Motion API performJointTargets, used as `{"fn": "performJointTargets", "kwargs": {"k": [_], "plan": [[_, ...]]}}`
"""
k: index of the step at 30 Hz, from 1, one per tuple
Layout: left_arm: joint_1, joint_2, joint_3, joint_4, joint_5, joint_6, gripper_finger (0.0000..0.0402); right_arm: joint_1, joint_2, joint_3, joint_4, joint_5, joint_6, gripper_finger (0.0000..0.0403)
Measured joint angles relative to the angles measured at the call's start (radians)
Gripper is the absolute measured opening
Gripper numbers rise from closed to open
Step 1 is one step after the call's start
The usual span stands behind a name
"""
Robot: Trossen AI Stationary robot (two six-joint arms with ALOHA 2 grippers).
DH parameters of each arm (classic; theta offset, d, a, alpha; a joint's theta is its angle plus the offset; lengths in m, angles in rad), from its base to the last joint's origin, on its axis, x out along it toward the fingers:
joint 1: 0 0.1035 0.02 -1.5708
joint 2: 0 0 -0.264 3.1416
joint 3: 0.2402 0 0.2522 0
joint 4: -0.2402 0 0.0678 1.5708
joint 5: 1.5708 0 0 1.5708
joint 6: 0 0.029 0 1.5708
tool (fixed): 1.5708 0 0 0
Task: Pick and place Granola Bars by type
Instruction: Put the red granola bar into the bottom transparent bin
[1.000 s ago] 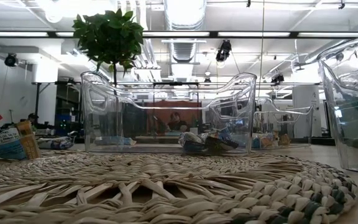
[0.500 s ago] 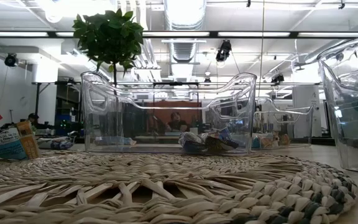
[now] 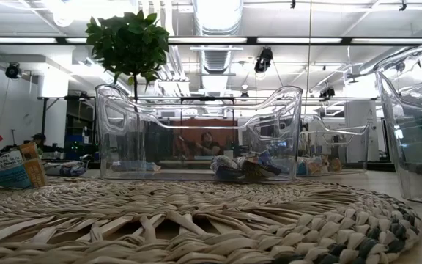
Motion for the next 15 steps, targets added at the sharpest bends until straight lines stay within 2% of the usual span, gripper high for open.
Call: {"fn": "performJointTargets", "kwargs": {"k": [8, 11, 15], "plan": [[0.000, 0.000, 0.000, -0.007, 0.000, 0.015, 0.0231, 0.000, 0.000, 0.021, -0.059, -0.001, 0.038, 0.0018], [0.000, 0.000, 0.000, -0.007, 0.013, 0.031, 0.0243, 0.000, 0.000, 0.081, -0.223, -0.041, 0.154, 0.0018], [0.000, 0.000, 0.000, -0.011, 0.017, 0.037, 0.0245, 0.000, 0.009, 0.192, -0.557, -0.096, 0.336, 0.0017]]}}
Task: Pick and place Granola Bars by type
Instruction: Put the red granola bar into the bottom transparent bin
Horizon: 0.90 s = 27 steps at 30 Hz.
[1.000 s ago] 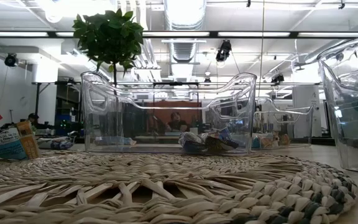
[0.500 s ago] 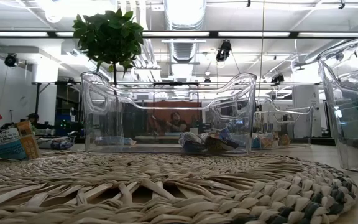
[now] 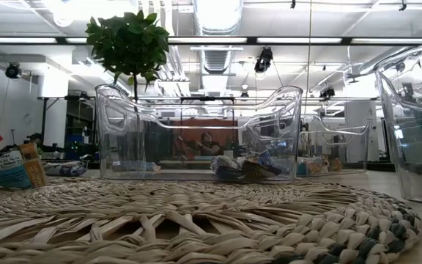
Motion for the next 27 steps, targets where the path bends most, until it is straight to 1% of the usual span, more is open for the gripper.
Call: {"fn": "performJointTargets", "kwargs": {"k": [2, 6, 11, 14, 18, 22, 25, 27], "plan": [[0.000, 0.000, 0.000, -0.002, 0.000, 0.000, 0.0245, 0.000, 0.001, 0.039, -0.137, -0.034, 0.083, 0.0017], [0.000, -0.003, 0.000, -0.016, 0.000, 0.001, 0.0245, 0.000, -0.005, 0.082, -0.309, -0.155, 0.225, 0.0017], [0.000, -0.014, 0.000, -0.029, 0.005, 0.001, 0.0245, 0.000, -0.006, 0.100, -0.443, -0.376, 0.439, 0.0017], [0.000, -0.022, 0.000, -0.037, 0.005, 0.003, 0.0245, 0.008, -0.006, 0.099, -0.502, -0.517, 0.538, 0.0017], [0.000, -0.031, 0.000, -0.039, 0.019, 0.006, 0.0245, 0.033, -0.006, 0.099, -0.560, -0.645, 0.627, 0.0017], [0.000, -0.039, 0.000, -0.047, 0.019, 0.008, 0.0245, 0.097, -0.006, 0.088, -0.586, -0.683, 0.697, 0.0017], [0.000, -0.045, 0.000, -0.062, 0.021, 0.008, 0.0245, 0.166, -0.001, 0.066, -0.626, -0.682, 0.743, 0.0017], [0.000, -0.051, 0.000, -0.070, 0.021, 0.008, 0.0245, 0.217, -0.001, 0.034, -0.623, -0.647, 0.793, 0.0017]]}}
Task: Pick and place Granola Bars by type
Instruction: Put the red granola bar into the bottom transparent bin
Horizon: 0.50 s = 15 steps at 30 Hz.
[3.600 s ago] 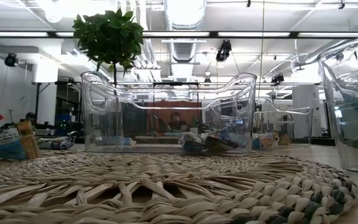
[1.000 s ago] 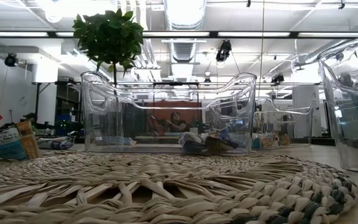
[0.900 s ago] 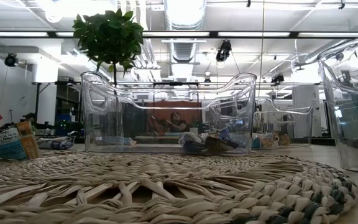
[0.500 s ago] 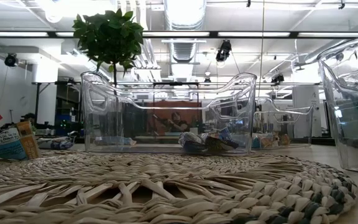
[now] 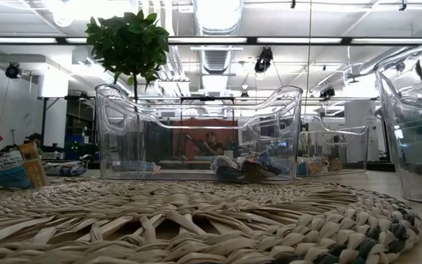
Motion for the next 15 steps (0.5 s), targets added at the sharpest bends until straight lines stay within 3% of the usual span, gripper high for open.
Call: {"fn": "performJointTargets", "kwargs": {"k": [7, 15], "plan": [[0.000, -0.004, 0.000, -0.019, 0.019, -0.001, 0.0245, 0.101, -0.001, -0.122, 0.029, 0.125, 0.102, 0.0017], [0.000, -0.004, 0.000, -0.025, 0.024, -0.002, 0.0245, 0.107, 0.001, -0.327, 0.262, 0.157, 0.115, 0.0017]]}}
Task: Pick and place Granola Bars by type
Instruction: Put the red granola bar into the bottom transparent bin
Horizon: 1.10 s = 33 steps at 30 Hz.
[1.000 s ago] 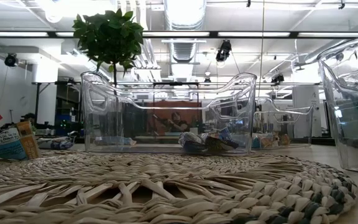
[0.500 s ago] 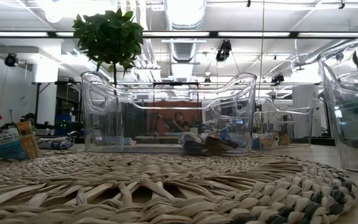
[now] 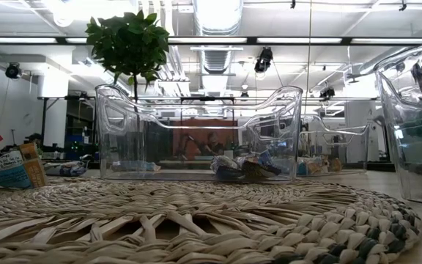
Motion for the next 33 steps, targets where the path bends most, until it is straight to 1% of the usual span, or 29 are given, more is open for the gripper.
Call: {"fn": "performJointTargets", "kwargs": {"k": [3, 6, 13, 20, 25, 28, 33], "plan": [[0.000, 0.000, 0.000, -0.002, 0.000, -0.001, 0.0245, 0.007, 0.000, -0.086, 0.134, -0.001, 0.020, 0.0017], [0.000, 0.000, 0.000, -0.005, 0.000, -0.001, 0.0245, 0.011, 0.000, -0.152, 0.211, -0.006, 0.024, 0.0017], [0.000, 0.000, 0.000, -0.011, 0.000, -0.001, 0.0245, 0.031, 0.000, -0.260, 0.205, -0.009, 0.024, 0.0017], [0.000, 0.000, 0.000, -0.012, -0.001, -0.001, 0.0245, 0.031, 0.017, -0.337, 0.209, -0.016, 0.026, 0.0017], [0.000, 0.000, 0.000, -0.015, -0.001, -0.001, 0.0245, 0.031, 0.043, -0.396, 0.281, -0.029, 0.030, 0.0017], [0.000, 0.000, 0.000, -0.017, -0.001, -0.001, 0.0245, 0.031, 0.066, -0.416, 0.336, -0.031, 0.031, 0.0017], [0.000, 0.000, 0.000, -0.022, -0.002, -0.001, 0.0245, 0.031, 0.124, -0.423, 0.334, -0.035, 0.031, 0.0020]]}}
